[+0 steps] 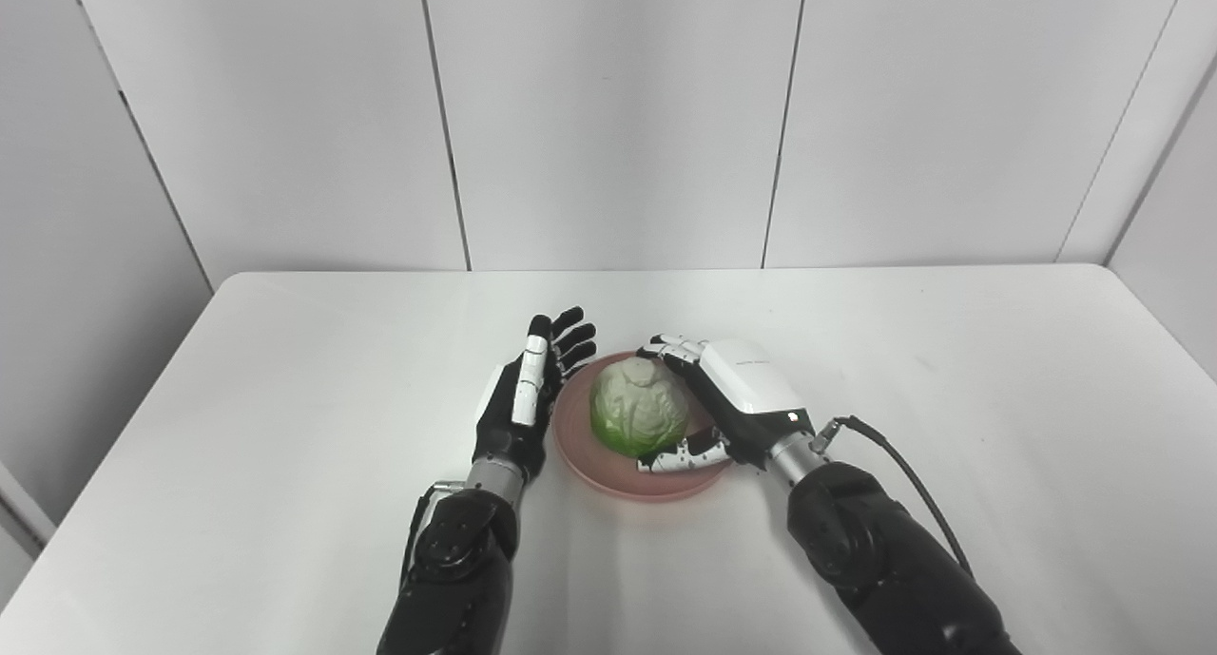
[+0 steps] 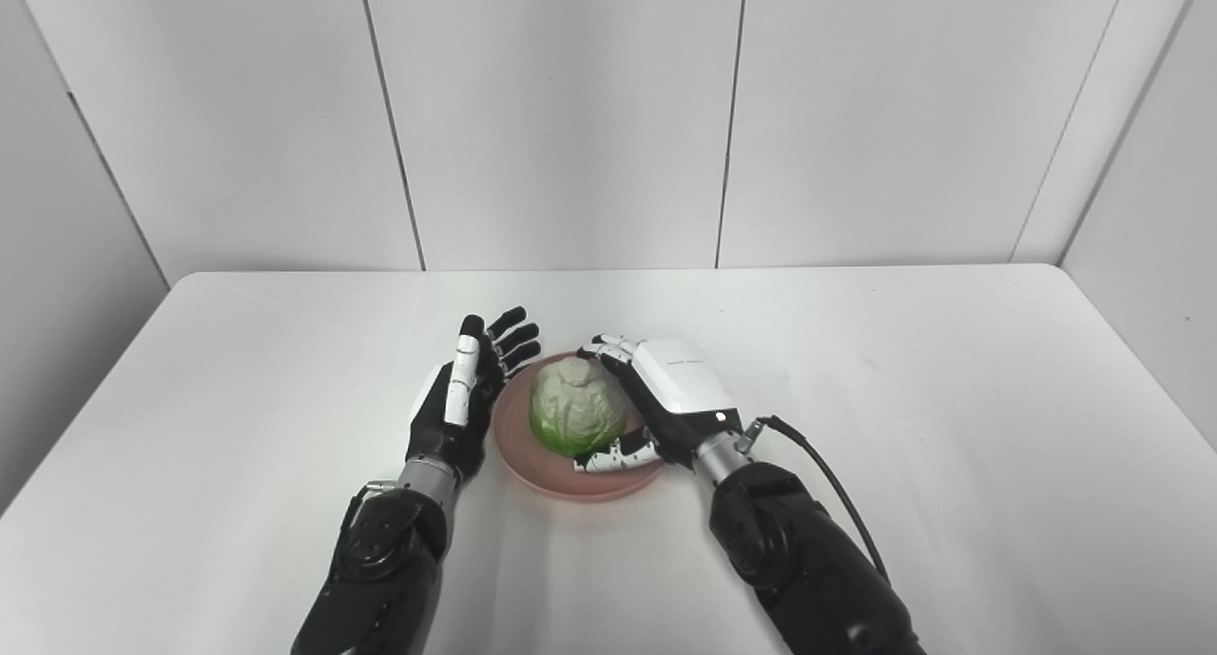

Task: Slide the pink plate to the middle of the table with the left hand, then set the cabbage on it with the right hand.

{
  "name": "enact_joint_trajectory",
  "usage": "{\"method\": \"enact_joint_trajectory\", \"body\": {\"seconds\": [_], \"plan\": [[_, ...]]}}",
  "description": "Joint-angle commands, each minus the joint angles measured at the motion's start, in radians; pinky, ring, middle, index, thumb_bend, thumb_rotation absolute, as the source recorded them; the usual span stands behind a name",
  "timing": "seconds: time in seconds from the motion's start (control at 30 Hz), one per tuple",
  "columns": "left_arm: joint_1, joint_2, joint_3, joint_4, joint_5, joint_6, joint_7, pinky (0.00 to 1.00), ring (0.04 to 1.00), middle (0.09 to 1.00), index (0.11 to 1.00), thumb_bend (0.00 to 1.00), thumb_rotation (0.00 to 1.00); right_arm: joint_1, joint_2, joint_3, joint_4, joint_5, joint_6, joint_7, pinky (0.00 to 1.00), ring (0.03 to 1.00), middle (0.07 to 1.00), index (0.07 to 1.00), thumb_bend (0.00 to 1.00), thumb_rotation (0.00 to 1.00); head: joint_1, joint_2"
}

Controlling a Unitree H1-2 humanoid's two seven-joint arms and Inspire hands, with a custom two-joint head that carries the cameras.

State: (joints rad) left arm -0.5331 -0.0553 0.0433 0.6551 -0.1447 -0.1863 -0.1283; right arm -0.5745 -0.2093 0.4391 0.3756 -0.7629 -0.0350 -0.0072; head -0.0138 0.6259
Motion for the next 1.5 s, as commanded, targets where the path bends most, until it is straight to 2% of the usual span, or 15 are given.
{"method": "enact_joint_trajectory", "body": {"seconds": [0.0,0.17,0.33,0.47,0.5,0.53,0.6,0.67,0.7,0.77,0.83,0.97,1.0,1.3,1.47], "plan": [[0.027,-0.012,0.000,0.031,-0.009,-0.020,-0.008,0.83,0.858,0.852,0.834,0.80,1.00,-0.035,-0.006,-0.015,-0.054,0.004,0.020,0.016,0.98,0.991,0.987,0.912,0.72,0.42,-0.003,0.000],[0.027,-0.015,0.009,0.031,-0.015,-0.015,-0.007,0.83,0.854,0.844,0.826,0.80,0.99,-0.030,-0.009,-0.027,-0.074,0.014,0.009,0.038,1.00,1.000,1.000,0.946,0.75,0.39,-0.008,-0.001],[0.028,-0.013,0.011,0.029,-0.010,-0.012,-0.003,0.85,0.859,0.846,0.825,0.81,0.99,-0.003,-0.003,-0.070,-0.104,0.076,-0.023,0.024,1.00,1.000,1.000,0.998,0.81,0.38,-0.014,-0.001],[0.028,-0.011,0.016,0.026,-0.014,-0.012,-0.007,0.84,0.857,0.841,0.820,0.81,0.99,0.045,0.023,-0.153,-0.114,0.194,-0.048,-0.007,0.96,1.000,1.000,1.000,0.87,0.41,-0.019,-0.004],[0.029,-0.010,0.015,0.024,-0.011,-0.012,-0.006,0.86,0.864,0.848,0.826,0.81,0.99,0.054,0.033,-0.172,-0.115,0.222,-0.047,-0.007,0.86,1.000,1.000,1.000,0.91,0.44,-0.019,-0.004],[0.032,-0.011,0.015,0.020,-0.008,-0.012,-0.004,0.87,0.866,0.851,0.829,0.81,1.00,0.068,0.047,-0.198,-0.115,0.257,-0.044,-0.015,0.83,1.000,1.000,1.000,0.93,0.45,-0.019,-0.003],[0.035,-0.011,0.014,0.015,-0.006,-0.014,-0.001,0.92,0.894,0.872,0.846,0.81,1.00,0.083,0.064,-0.228,-0.114,0.292,-0.042,-0.027,0.68,0.947,1.000,1.000,0.97,0.51,-0.020,-0.002],[0.036,-0.011,0.015,0.013,-0.007,-0.013,-0.002,0.94,0.902,0.877,0.852,0.81,1.00,0.087,0.071,-0.239,-0.113,0.301,-0.043,-0.033,0.65,0.937,1.000,1.000,0.99,0.55,-0.020,-0.002],[0.036,-0.015,0.018,0.014,-0.009,-0.022,0.002,0.94,0.903,0.879,0.854,0.81,1.00,0.094,0.088,-0.267,-0.100,0.350,-0.065,-0.043,0.64,0.935,1.000,1.000,1.00,0.55,-0.018,-0.002],[0.037,-0.017,0.019,0.015,-0.006,-0.035,0.005,0.98,0.958,0.922,0.899,0.80,1.00,0.104,0.117,-0.318,-0.079,0.449,-0.091,-0.043,0.85,0.983,1.000,1.000,0.93,0.69,-0.018,-0.002],[0.040,-0.016,0.014,0.011,0.005,-0.039,0.010,1.00,0.991,0.964,0.935,0.80,1.00,0.107,0.125,-0.338,-0.070,0.488,-0.100,-0.034,0.93,0.997,1.000,1.000,0.87,0.78,-0.018,-0.002],[0.041,-0.013,0.003,0.002,0.021,-0.024,0.022,1.00,1.000,0.996,0.989,0.83,1.00,0.118,0.128,-0.332,-0.056,0.483,-0.117,-0.045,0.95,0.999,1.000,1.000,0.84,0.81,-0.022,-0.001],[0.039,-0.012,0.001,0.006,0.026,-0.028,0.024,1.00,1.000,0.999,0.997,0.84,1.00,0.123,0.134,-0.336,-0.054,0.496,-0.115,-0.043,0.97,1.000,1.000,1.000,0.81,0.86,-0.022,-0.001],[0.036,0.003,-0.022,0.026,0.049,-0.062,0.027,1.00,1.000,1.000,1.000,0.81,1.00,0.128,0.175,-0.374,-0.031,0.649,-0.086,0.005,1.00,1.000,1.000,1.000,0.75,0.98,-0.025,0.002],[0.042,0.006,-0.028,0.013,0.053,-0.041,0.024,1.00,1.000,1.000,1.000,0.83,1.00,0.122,0.186,-0.386,-0.006,0.697,-0.101,0.021,1.00,1.000,1.000,1.000,0.75,1.00,-0.025,0.004]]}}
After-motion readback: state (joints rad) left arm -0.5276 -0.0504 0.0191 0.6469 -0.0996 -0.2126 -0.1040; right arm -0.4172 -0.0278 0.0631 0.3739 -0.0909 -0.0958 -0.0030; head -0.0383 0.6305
